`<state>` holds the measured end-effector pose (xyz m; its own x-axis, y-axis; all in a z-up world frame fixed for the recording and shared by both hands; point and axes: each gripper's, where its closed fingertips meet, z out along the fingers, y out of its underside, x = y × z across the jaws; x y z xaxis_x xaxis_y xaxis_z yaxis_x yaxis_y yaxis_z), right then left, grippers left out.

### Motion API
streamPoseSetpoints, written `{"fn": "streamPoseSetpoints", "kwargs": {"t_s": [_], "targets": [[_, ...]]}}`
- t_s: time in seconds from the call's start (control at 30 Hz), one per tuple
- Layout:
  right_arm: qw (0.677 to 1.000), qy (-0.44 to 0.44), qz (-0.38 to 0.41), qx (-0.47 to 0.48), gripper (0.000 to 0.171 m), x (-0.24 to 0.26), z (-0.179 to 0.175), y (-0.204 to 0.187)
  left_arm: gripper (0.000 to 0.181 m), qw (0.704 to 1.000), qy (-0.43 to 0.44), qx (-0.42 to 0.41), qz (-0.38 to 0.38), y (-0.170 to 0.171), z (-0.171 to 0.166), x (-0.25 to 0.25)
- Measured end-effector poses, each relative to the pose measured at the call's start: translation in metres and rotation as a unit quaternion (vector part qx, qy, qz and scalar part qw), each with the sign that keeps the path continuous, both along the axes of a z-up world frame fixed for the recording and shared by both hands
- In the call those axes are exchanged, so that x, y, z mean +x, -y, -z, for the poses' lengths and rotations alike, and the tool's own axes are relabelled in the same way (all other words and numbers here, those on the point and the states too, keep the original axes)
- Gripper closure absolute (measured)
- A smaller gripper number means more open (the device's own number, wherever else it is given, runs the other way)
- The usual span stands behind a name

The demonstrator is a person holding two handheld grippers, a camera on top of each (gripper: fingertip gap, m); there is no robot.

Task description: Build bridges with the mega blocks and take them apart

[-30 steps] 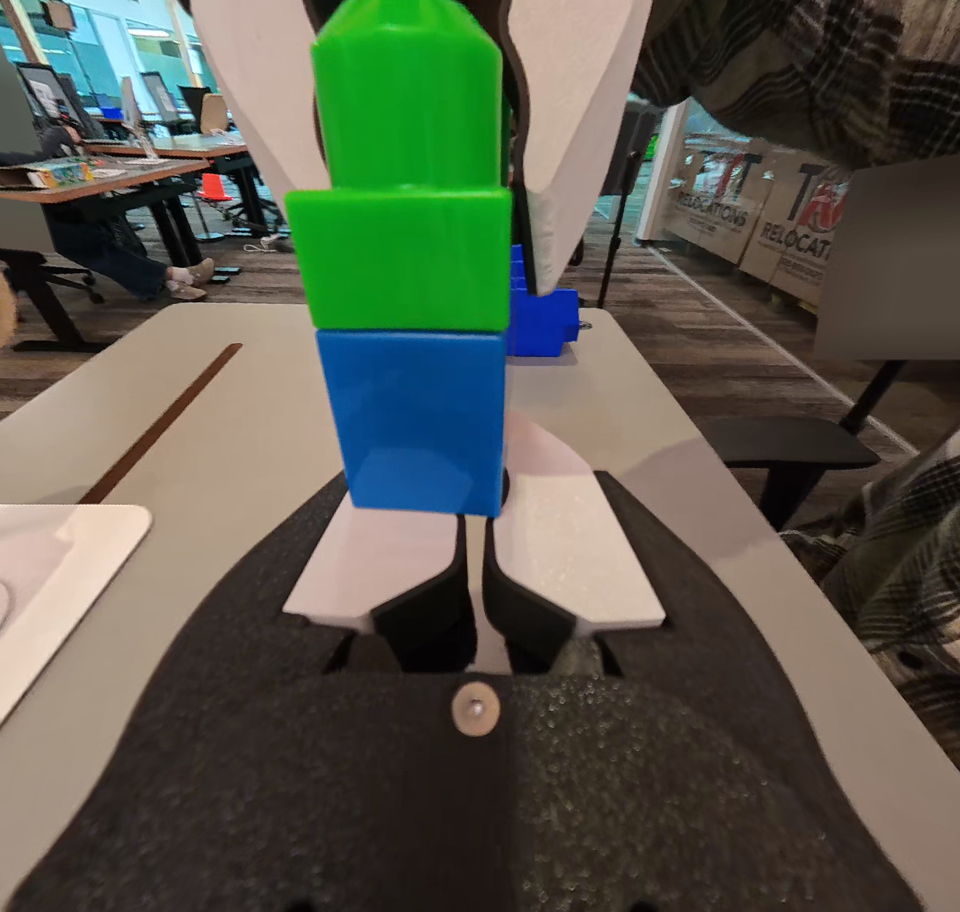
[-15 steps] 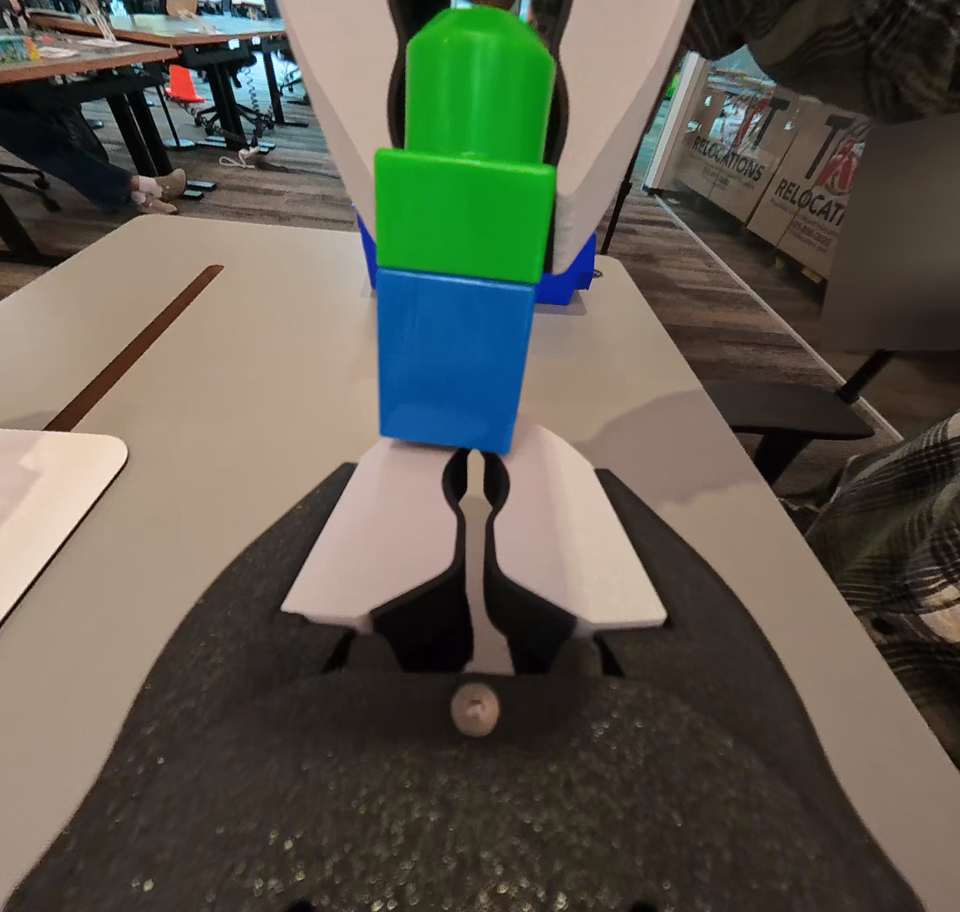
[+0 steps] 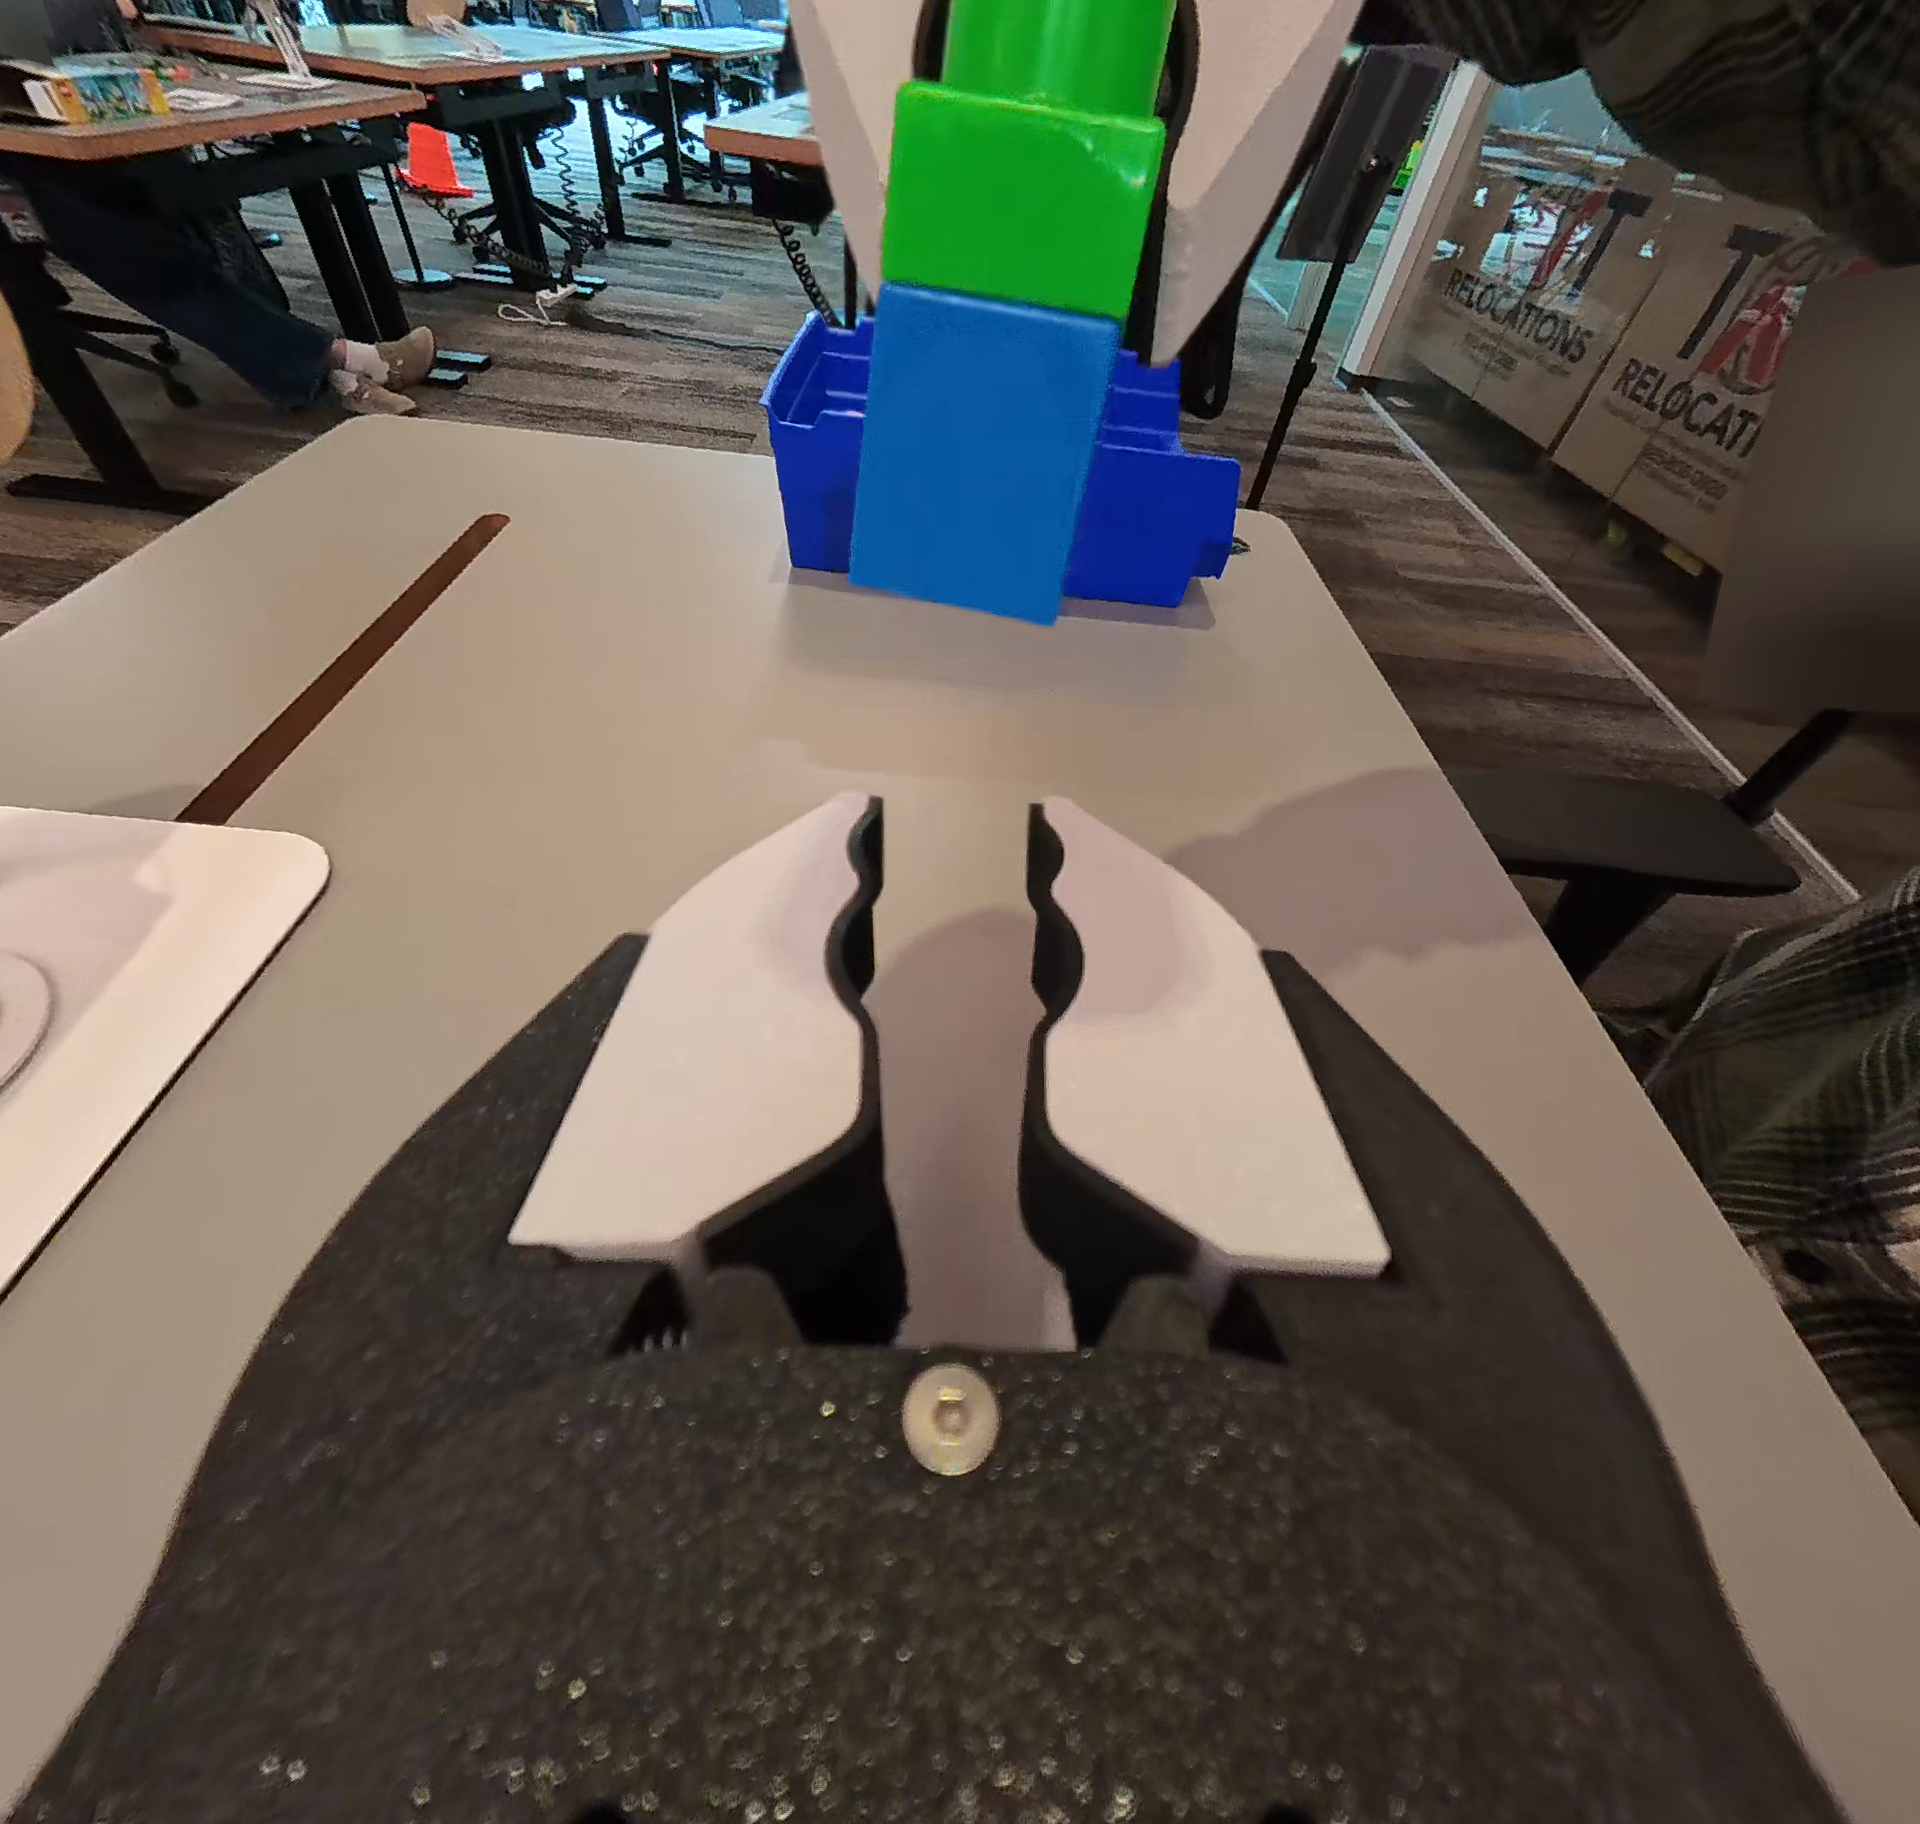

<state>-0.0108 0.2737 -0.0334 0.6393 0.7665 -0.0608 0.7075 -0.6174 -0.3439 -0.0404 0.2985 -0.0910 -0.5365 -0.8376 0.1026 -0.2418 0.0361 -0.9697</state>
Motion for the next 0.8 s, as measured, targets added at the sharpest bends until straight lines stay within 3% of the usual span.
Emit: {"fn": "streamPoseSetpoints", "kwargs": {"t_s": [0.27,0.8], "targets": [[0.998,0.007,0.062,0.005,0.136,0.055,-0.011,0.031,0.136,1.000,0.005,-0.004,-0.022,-0.009,-0.004,0.000],[0.964,0.034,0.263,-0.009,0.135,0.227,-0.007,0.143,0.124,0.999,-0.010,0.012,-0.045,0.009,0.023,-0.016]]}}
